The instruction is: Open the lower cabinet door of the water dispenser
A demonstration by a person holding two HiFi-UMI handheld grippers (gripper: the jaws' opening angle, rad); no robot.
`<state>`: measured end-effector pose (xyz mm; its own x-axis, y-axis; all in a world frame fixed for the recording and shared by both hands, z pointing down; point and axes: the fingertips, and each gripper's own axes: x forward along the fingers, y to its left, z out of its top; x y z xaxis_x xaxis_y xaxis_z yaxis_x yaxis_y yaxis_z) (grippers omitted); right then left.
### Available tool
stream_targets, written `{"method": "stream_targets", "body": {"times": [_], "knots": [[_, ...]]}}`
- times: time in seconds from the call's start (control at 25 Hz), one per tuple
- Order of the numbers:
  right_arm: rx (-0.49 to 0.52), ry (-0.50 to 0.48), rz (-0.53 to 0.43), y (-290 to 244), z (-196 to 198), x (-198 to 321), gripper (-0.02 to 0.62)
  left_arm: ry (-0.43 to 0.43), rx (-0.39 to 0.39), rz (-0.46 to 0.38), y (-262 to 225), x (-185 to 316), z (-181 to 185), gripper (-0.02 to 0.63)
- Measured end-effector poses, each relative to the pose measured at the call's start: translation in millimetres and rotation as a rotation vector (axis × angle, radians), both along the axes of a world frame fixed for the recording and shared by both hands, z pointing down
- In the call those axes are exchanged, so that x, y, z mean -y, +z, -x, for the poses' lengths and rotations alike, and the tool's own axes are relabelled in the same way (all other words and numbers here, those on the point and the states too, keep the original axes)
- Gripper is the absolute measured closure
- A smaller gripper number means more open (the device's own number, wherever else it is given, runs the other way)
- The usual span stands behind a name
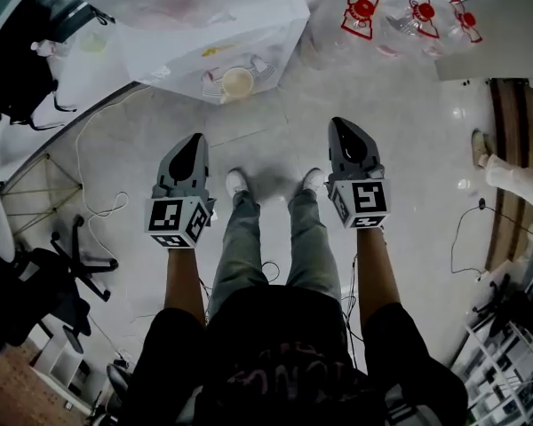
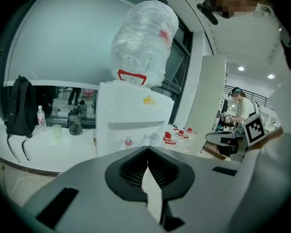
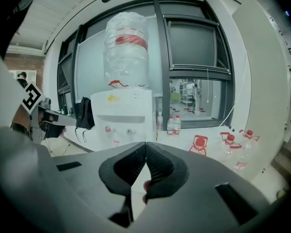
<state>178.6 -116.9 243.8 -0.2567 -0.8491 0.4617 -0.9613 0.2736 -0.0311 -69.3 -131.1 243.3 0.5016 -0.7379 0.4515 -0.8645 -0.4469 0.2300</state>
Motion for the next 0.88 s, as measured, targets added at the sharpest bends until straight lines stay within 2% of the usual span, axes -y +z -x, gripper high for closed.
{"method": "stream_targets", "body": {"times": [0.36, 0.48, 0.64, 0.88], "knots": [[0.015, -0.045, 0.013, 76.2, -24.0, 11.5, 0.581, -0.056, 0.015, -0.004, 70.7, 4.0, -20.0, 0.596], [0.018, -0.059, 0.019, 108.0, -24.7, 13.9, 0.581, -0.077, 0.002, 0.004, 99.8, 4.5, -20.9, 0.597], [0.022, -0.076, 0.014, 151.3, -21.6, 20.3, 0.581, -0.07, 0.034, -0.007, 143.7, 7.2, -19.3, 0.596], [0.035, -0.088, 0.002, 203.4, -17.3, 24.7, 0.581, -0.092, 0.038, -0.025, 195.6, 13.4, -10.9, 0.595]]}}
